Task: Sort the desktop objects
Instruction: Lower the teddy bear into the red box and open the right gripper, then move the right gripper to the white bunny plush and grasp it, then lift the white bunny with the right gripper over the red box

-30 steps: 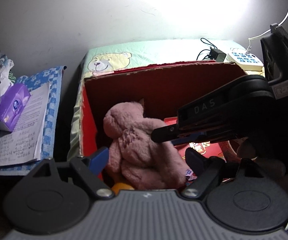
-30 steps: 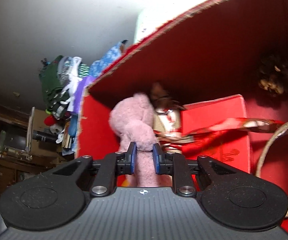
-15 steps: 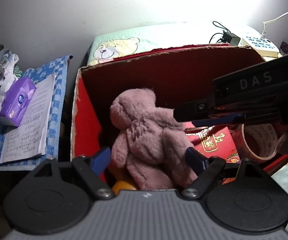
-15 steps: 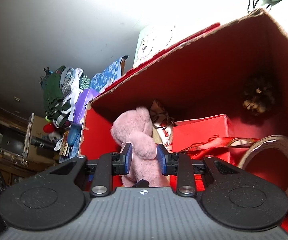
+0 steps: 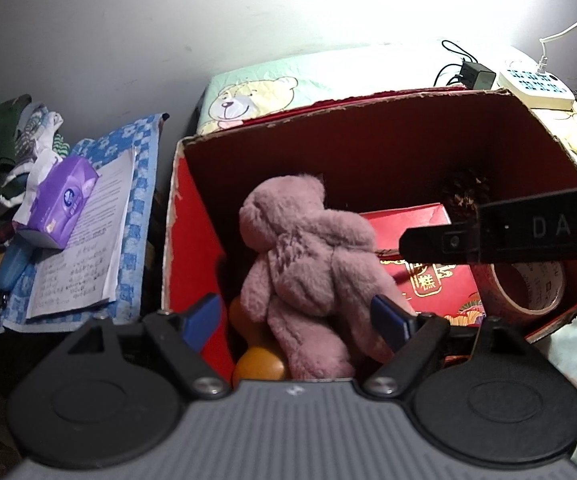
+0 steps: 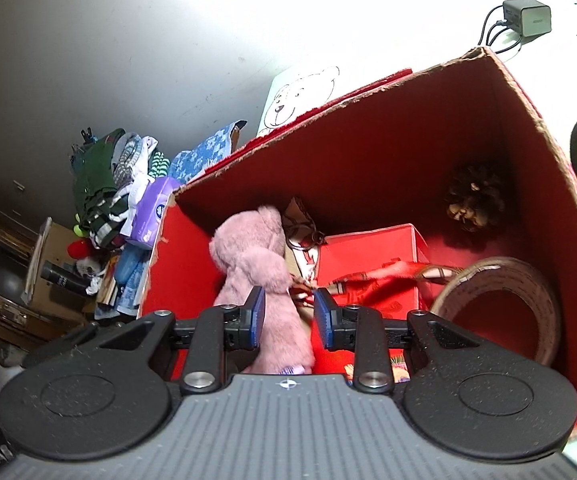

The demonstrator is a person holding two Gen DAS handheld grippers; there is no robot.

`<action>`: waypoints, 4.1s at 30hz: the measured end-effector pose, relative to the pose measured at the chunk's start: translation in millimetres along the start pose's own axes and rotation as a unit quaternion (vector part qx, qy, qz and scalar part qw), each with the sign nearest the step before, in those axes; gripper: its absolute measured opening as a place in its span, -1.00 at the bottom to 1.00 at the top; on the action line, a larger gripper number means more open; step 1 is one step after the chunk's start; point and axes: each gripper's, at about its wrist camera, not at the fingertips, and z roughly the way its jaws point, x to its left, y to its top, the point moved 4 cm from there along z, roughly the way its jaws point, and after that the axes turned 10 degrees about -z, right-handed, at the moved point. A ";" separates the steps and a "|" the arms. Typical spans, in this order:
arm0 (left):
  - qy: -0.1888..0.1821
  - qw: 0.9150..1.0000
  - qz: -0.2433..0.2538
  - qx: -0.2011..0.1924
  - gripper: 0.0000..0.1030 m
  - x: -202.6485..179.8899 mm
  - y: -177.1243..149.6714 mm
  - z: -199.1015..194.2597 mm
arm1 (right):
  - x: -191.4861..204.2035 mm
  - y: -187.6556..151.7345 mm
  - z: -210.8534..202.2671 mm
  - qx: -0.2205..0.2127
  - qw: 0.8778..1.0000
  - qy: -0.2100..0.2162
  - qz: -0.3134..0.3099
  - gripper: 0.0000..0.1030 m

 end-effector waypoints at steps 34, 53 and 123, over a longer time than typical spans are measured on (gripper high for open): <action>0.039 0.998 -0.021 -0.043 0.88 -178.0 -9.2 -68.1 | -106.1 -7.3 -143.2 -0.054 0.995 0.074 -0.047 -0.38; -0.072 0.996 0.050 -0.033 0.88 -304.0 -7.0 -49.1 | -227.8 -13.7 -198.3 -0.080 0.996 0.014 0.022 -0.25; -0.145 0.977 -0.015 -0.157 0.32 -151.8 46.6 -80.7 | -71.4 56.7 -132.2 -0.154 0.981 0.106 -0.058 0.05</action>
